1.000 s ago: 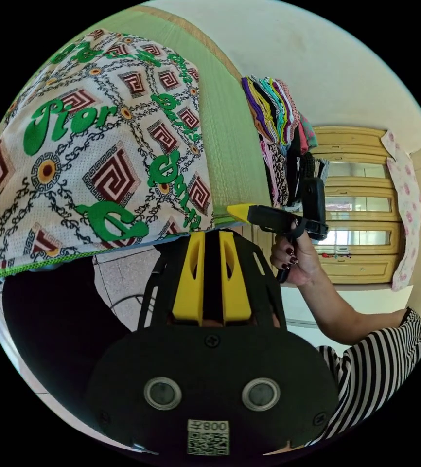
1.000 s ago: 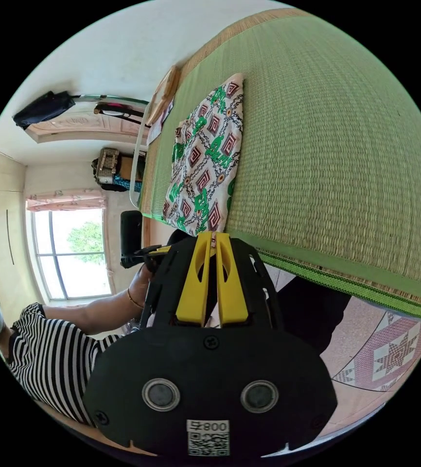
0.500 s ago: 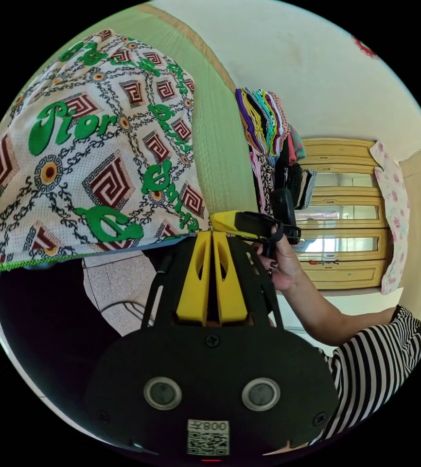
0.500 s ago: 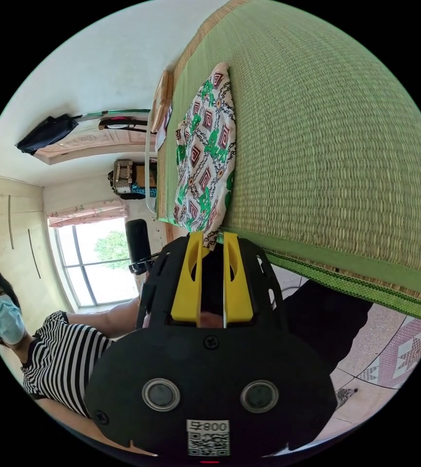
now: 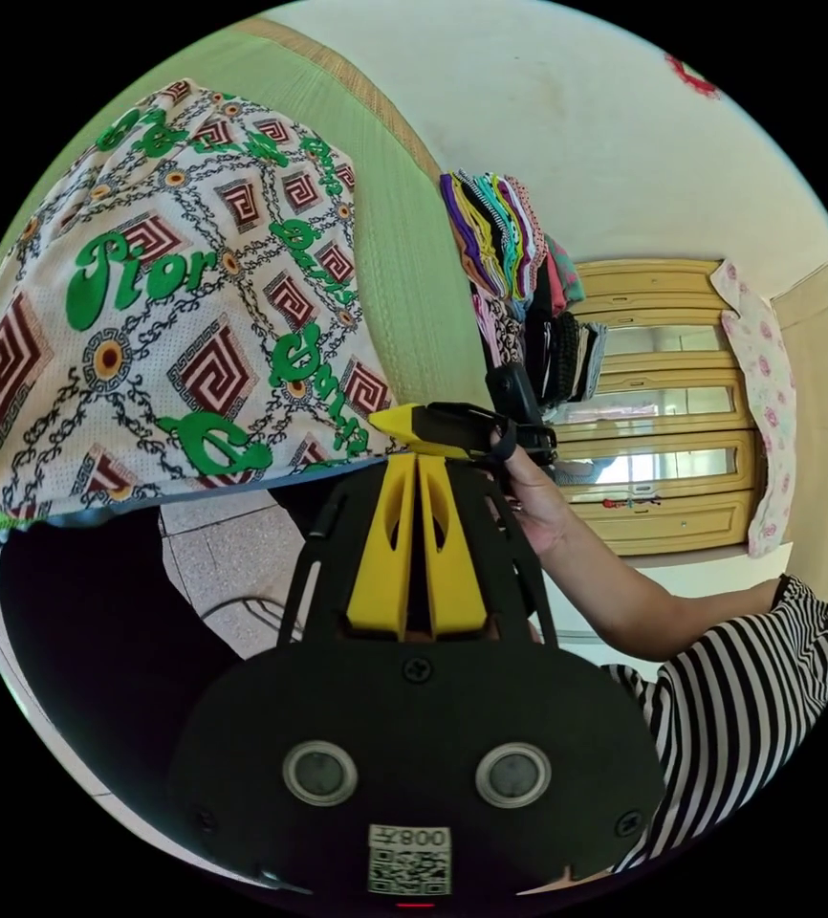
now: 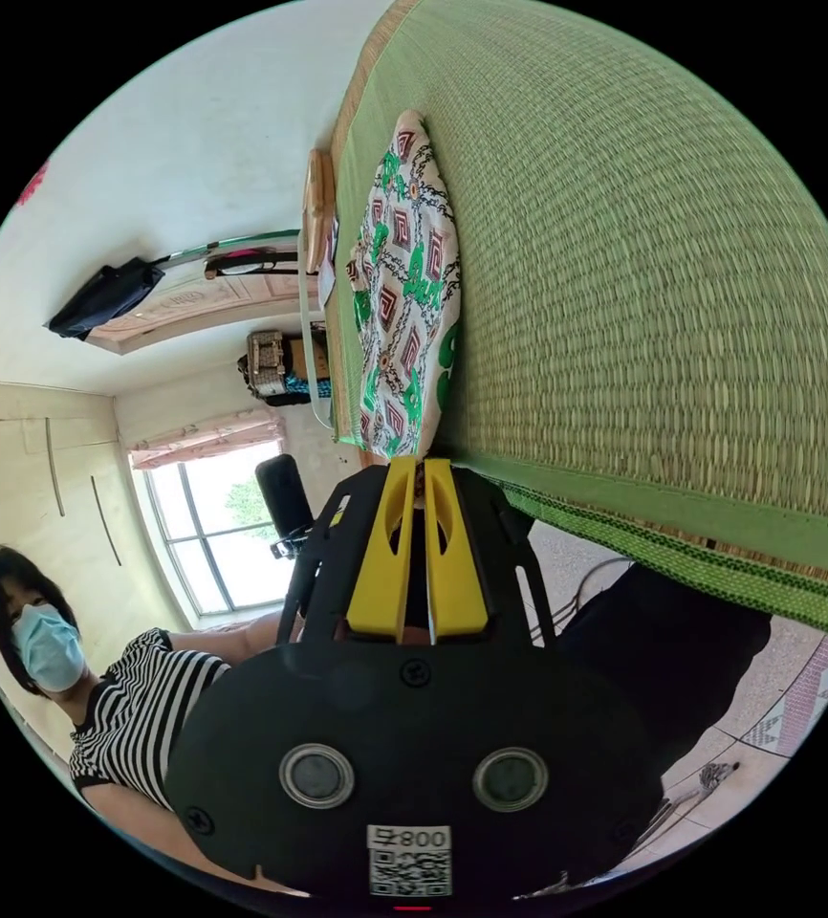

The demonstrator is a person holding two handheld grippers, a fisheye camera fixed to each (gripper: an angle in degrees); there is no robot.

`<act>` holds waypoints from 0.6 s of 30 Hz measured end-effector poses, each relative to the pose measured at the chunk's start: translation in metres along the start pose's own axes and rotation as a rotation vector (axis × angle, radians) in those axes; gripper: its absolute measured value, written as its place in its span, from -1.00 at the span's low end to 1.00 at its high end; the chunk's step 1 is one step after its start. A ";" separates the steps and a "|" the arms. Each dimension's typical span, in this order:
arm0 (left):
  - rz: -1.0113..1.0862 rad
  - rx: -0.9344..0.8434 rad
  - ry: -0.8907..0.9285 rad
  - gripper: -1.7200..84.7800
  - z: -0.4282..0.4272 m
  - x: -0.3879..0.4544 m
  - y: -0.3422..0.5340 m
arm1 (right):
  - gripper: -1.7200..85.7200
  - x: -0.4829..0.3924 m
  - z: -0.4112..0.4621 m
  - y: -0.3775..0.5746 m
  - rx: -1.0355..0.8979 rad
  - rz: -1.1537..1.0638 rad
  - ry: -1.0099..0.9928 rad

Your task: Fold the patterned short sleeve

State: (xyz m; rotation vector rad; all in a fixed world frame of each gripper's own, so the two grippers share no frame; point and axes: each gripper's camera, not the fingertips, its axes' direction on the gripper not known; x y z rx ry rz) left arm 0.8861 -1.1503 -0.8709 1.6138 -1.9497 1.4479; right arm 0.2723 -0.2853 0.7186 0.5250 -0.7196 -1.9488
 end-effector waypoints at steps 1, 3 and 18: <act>0.005 0.002 -0.003 -0.94 -0.005 -0.001 0.005 | -0.92 0.000 0.000 0.000 0.001 0.000 -0.004; 0.009 0.002 -0.007 -0.92 -0.015 -0.005 0.013 | -0.93 -0.004 -0.002 0.000 0.008 -0.008 -0.016; -0.332 0.348 0.180 -0.77 -0.124 -0.105 0.094 | -0.94 -0.061 0.002 -0.012 0.007 -0.099 -0.056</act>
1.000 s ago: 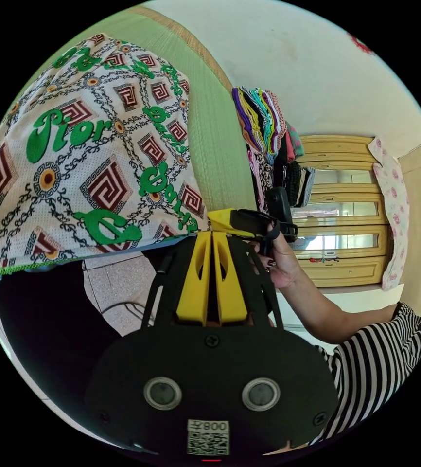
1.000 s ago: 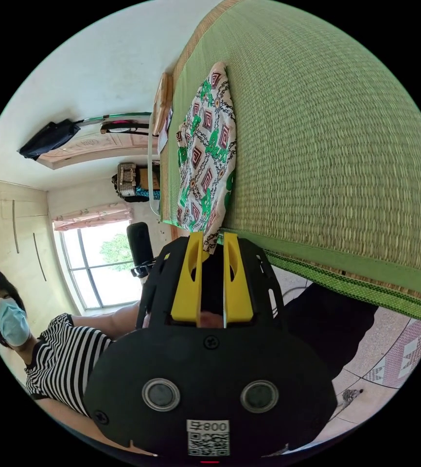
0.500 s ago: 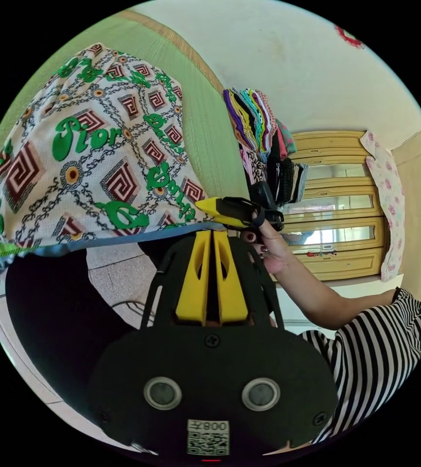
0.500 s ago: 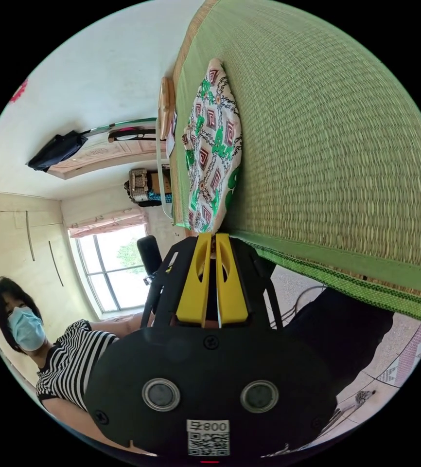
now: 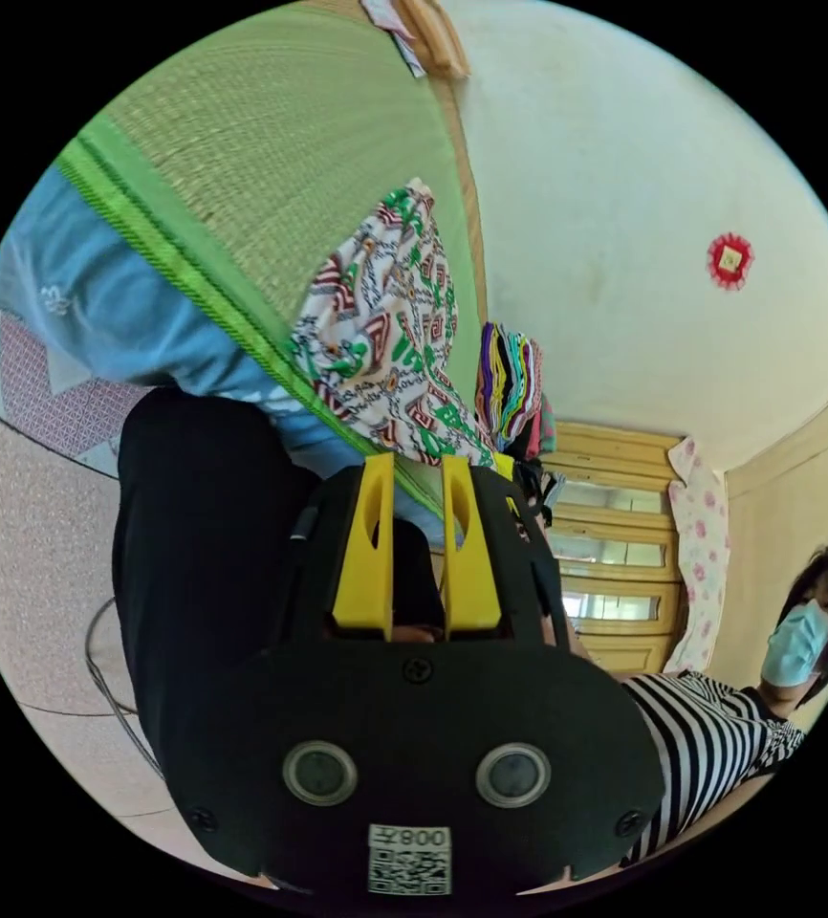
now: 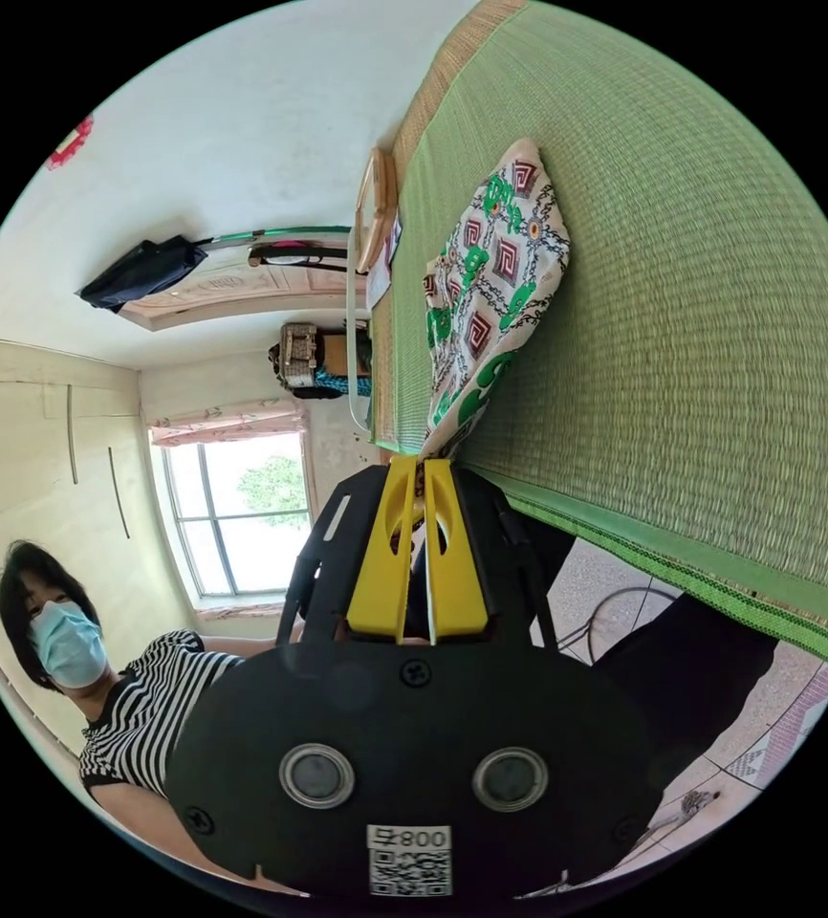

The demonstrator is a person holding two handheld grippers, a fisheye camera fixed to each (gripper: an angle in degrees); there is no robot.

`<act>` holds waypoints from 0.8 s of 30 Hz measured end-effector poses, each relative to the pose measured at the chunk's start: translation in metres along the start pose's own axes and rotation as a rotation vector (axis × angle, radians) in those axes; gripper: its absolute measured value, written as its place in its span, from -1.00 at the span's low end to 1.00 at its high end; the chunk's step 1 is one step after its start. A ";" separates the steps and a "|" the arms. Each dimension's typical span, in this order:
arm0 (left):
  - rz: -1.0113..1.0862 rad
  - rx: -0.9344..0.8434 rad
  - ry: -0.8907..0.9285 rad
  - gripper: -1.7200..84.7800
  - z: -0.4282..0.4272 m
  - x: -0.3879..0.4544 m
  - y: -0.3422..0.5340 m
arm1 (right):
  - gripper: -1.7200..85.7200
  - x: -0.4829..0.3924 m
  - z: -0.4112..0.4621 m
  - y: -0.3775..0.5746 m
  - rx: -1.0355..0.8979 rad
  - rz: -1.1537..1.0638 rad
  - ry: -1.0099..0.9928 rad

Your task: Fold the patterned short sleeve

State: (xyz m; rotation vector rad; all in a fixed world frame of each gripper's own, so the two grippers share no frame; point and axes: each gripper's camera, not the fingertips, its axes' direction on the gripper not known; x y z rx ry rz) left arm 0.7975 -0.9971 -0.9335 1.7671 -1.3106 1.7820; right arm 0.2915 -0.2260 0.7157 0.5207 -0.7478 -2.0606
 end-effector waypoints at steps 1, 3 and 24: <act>-0.029 0.031 0.006 -0.77 -0.010 -0.007 0.000 | -0.94 -0.002 0.000 0.000 0.002 -0.001 -0.002; -0.059 0.075 0.010 -0.76 -0.024 -0.016 0.000 | -0.94 -0.007 0.002 -0.001 0.005 -0.007 -0.004; -0.222 0.107 0.084 -0.72 -0.068 -0.064 -0.006 | -0.94 -0.050 0.019 -0.006 0.002 -0.039 -0.007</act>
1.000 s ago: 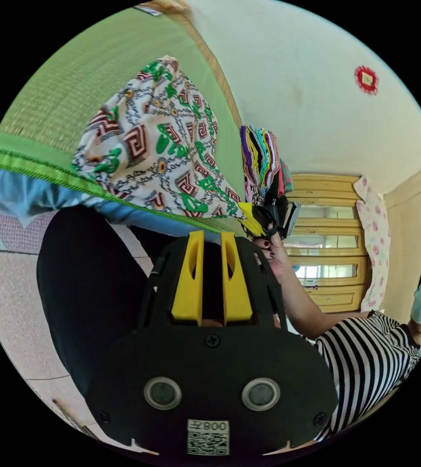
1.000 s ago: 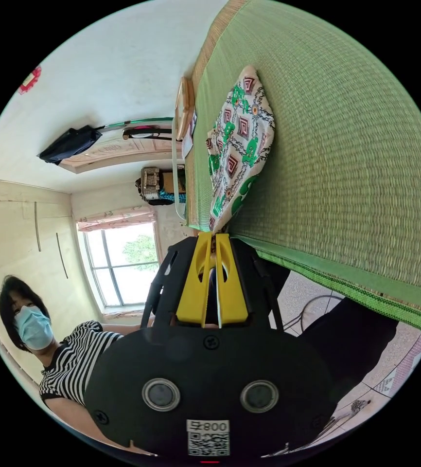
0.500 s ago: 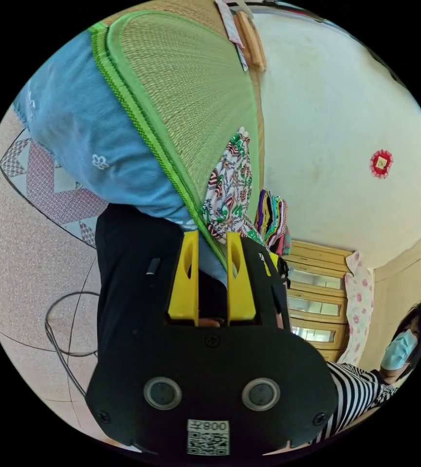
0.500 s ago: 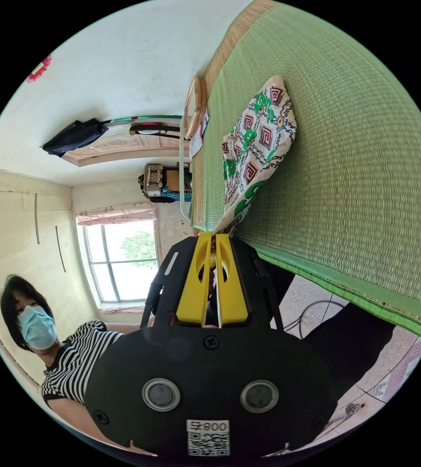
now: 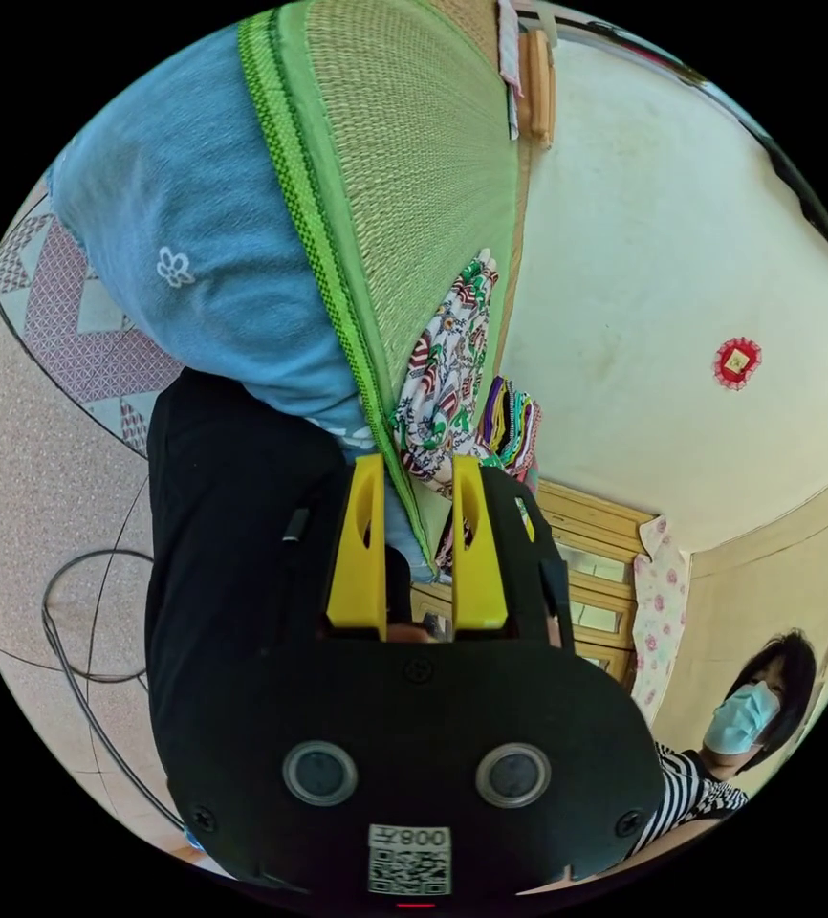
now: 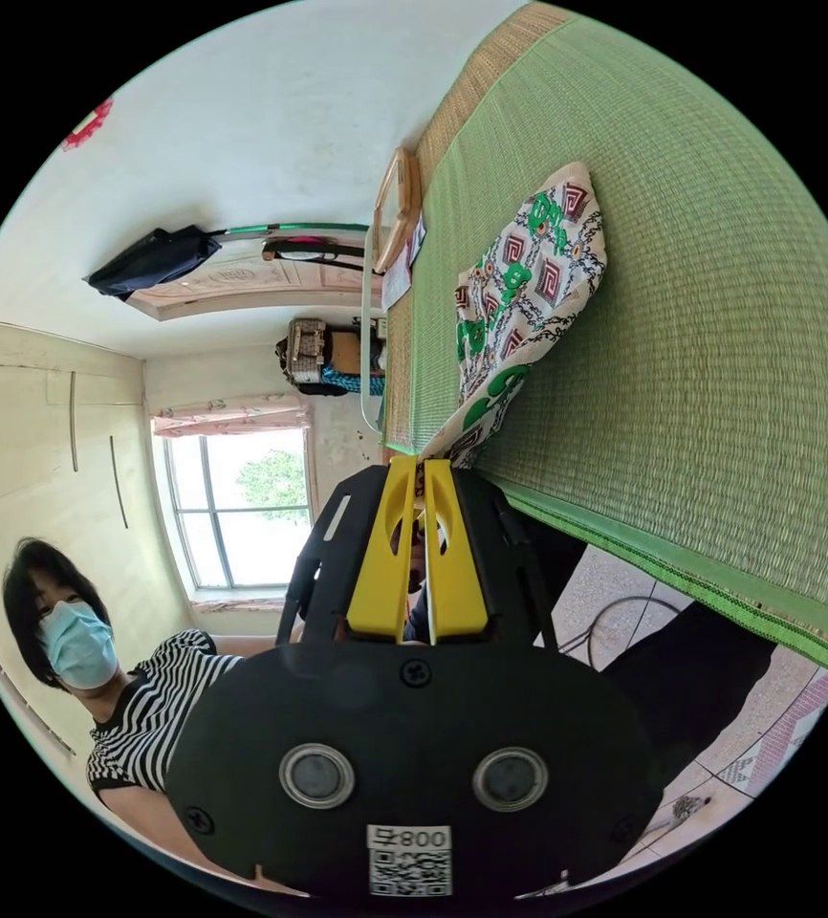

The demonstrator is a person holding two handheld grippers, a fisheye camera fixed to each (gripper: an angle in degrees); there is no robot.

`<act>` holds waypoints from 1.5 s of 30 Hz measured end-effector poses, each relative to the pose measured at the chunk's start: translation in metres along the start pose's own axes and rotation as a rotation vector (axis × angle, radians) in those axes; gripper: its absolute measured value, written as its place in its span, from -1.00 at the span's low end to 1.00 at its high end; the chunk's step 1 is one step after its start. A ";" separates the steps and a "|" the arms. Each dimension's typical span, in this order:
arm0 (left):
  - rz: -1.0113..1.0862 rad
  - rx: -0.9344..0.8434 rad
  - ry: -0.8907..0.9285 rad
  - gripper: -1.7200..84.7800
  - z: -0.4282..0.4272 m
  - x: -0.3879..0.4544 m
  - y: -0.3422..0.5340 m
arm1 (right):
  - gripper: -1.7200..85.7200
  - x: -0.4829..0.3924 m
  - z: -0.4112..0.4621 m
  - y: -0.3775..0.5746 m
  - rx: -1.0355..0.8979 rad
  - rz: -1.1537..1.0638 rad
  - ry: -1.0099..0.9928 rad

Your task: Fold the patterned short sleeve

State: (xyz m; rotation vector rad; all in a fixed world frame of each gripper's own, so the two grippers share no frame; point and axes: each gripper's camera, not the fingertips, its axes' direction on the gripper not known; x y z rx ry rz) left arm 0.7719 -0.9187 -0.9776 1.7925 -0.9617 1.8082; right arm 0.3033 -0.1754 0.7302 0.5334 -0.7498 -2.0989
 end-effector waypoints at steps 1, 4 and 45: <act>-0.006 -0.003 -0.002 -0.73 -0.001 -0.001 -0.001 | -0.94 -0.001 0.000 0.000 -0.001 -0.001 0.001; -0.027 -0.009 0.005 -0.75 -0.004 -0.005 -0.003 | -0.94 -0.006 0.002 0.002 -0.003 -0.004 0.001; -0.011 -0.027 0.151 -0.89 -0.035 0.012 0.045 | -0.94 -0.022 -0.042 0.063 0.026 0.077 0.000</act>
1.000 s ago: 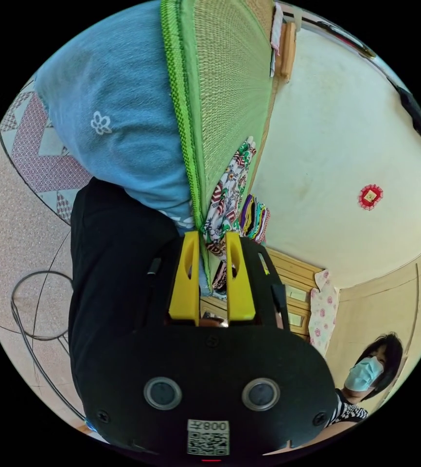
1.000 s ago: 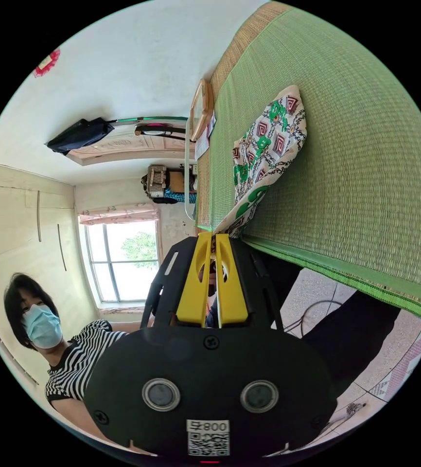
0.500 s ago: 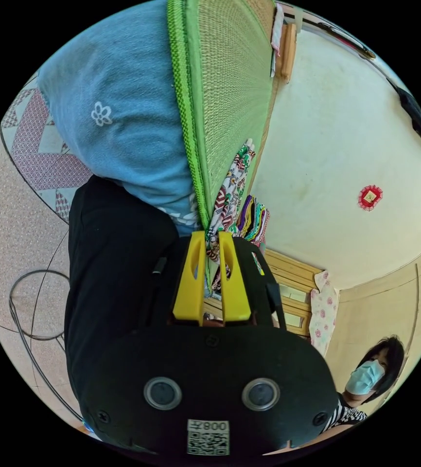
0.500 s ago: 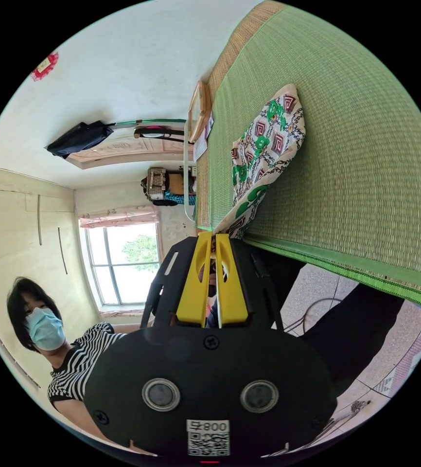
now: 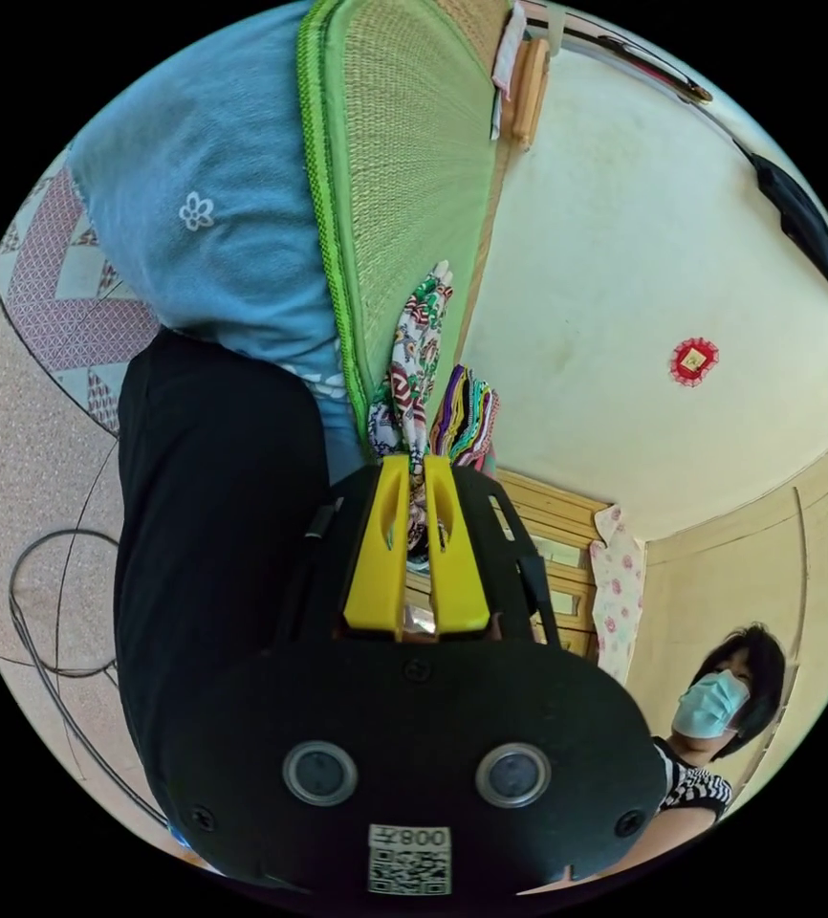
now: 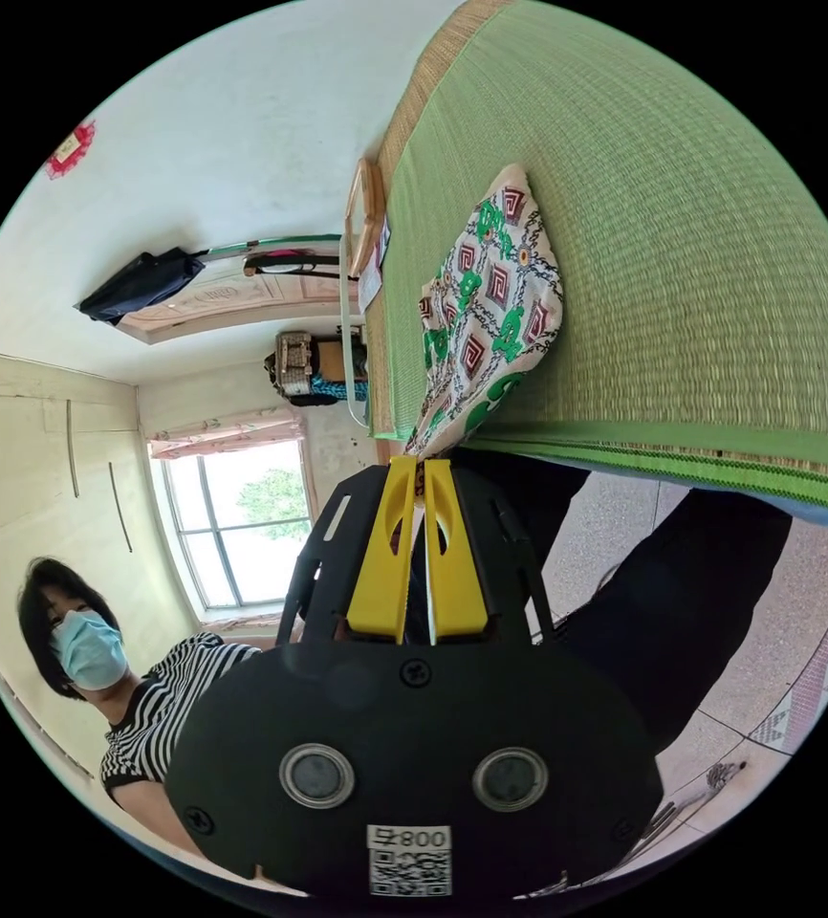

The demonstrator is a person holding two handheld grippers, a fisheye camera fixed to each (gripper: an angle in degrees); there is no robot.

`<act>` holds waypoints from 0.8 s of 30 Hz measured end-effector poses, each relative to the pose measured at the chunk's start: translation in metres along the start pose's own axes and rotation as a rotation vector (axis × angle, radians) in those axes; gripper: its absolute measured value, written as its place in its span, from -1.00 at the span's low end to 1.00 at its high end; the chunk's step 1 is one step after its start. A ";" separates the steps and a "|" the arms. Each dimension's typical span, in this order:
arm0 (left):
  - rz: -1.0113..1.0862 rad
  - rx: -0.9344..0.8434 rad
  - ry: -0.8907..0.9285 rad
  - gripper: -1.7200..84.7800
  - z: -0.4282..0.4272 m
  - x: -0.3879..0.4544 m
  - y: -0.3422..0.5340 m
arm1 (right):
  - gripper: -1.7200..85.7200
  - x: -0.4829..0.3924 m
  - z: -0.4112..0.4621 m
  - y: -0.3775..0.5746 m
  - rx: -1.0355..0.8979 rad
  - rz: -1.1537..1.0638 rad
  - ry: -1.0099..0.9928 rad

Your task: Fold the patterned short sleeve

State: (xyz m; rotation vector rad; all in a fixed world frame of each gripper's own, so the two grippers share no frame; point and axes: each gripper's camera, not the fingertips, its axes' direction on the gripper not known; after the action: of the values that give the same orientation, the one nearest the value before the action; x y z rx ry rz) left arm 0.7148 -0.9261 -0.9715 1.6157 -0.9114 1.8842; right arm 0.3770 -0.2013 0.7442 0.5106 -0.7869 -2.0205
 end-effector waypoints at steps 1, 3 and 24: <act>0.004 -0.003 0.006 -0.89 -0.002 0.003 0.004 | -0.94 0.001 -0.001 0.003 -0.002 0.002 0.000; 0.014 -0.010 0.022 -0.90 -0.004 0.007 0.010 | -0.94 0.003 -0.007 0.014 -0.004 0.010 -0.009; 0.216 -0.102 0.222 -0.90 0.015 0.099 0.077 | -0.94 -0.063 -0.109 0.139 0.087 -0.195 -0.113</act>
State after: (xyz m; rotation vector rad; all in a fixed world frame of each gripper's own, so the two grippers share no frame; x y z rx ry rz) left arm 0.6508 -0.9934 -0.8866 1.2610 -1.0998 2.0751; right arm 0.5590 -0.2412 0.7664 0.5450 -0.9274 -2.2176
